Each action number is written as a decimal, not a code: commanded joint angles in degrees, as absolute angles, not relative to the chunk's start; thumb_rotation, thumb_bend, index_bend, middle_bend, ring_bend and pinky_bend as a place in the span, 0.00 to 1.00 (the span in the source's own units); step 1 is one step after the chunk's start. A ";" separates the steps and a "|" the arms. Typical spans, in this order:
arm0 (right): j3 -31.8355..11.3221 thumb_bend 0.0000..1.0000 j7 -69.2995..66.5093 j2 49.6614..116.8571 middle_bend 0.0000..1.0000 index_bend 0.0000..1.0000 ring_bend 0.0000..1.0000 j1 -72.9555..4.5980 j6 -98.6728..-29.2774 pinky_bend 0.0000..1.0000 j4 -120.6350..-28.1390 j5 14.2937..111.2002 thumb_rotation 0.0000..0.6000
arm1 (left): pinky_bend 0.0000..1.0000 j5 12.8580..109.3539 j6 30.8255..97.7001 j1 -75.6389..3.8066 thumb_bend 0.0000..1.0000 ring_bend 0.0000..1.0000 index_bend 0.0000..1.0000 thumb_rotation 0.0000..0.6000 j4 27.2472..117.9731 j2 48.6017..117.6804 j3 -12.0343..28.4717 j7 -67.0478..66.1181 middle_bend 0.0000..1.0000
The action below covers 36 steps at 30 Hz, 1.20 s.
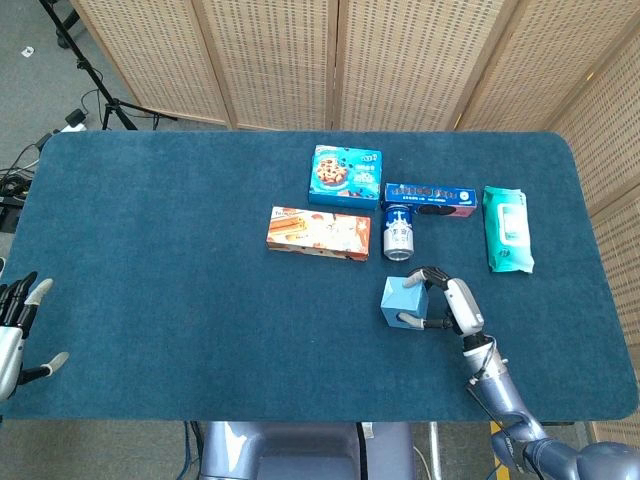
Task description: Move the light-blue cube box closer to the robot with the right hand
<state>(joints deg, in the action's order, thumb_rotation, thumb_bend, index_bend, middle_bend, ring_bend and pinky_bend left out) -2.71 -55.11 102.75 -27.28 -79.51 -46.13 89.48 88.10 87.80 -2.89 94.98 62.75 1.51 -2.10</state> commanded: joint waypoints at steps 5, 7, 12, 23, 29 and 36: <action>-0.70 0.62 -55.66 103.20 0.19 0.42 0.06 -27.23 -78.89 0.23 -42.47 91.51 1.00 | 0.00 88.09 87.88 -2.85 0.00 0.00 0.00 1.00 94.98 62.89 1.49 -2.39 0.00; -0.19 0.62 -55.76 102.89 0.14 0.39 0.02 -27.22 -78.97 0.21 -41.84 92.09 1.00 | 0.00 88.11 87.78 -2.88 0.00 0.00 0.00 1.00 94.97 62.93 1.44 -2.48 0.00; 1.36 0.57 -56.77 101.17 0.00 0.15 0.00 -27.06 -79.00 0.12 -41.62 93.57 1.00 | 0.00 88.08 87.88 -2.85 0.00 0.00 0.00 1.00 95.01 62.93 1.48 -2.50 0.00; 2.43 0.41 -56.23 93.28 0.00 0.01 0.00 -24.92 -89.20 0.05 -50.05 97.54 1.00 | 0.00 89.00 88.85 -2.49 0.00 0.00 0.00 1.00 94.99 62.58 1.25 -1.63 0.00; 3.26 0.01 -47.06 85.05 0.00 0.00 0.00 -23.60 -93.13 0.00 -59.72 99.98 1.00 | 0.00 89.65 89.78 -2.15 0.00 0.00 0.00 1.00 94.92 62.38 1.15 -1.13 0.00; 3.60 0.00 -24.11 75.17 0.00 0.00 0.00 -19.70 -91.26 0.00 -74.20 96.58 1.00 | 0.00 89.82 91.03 -1.69 0.00 0.00 0.00 1.00 94.61 62.31 1.42 -0.75 0.00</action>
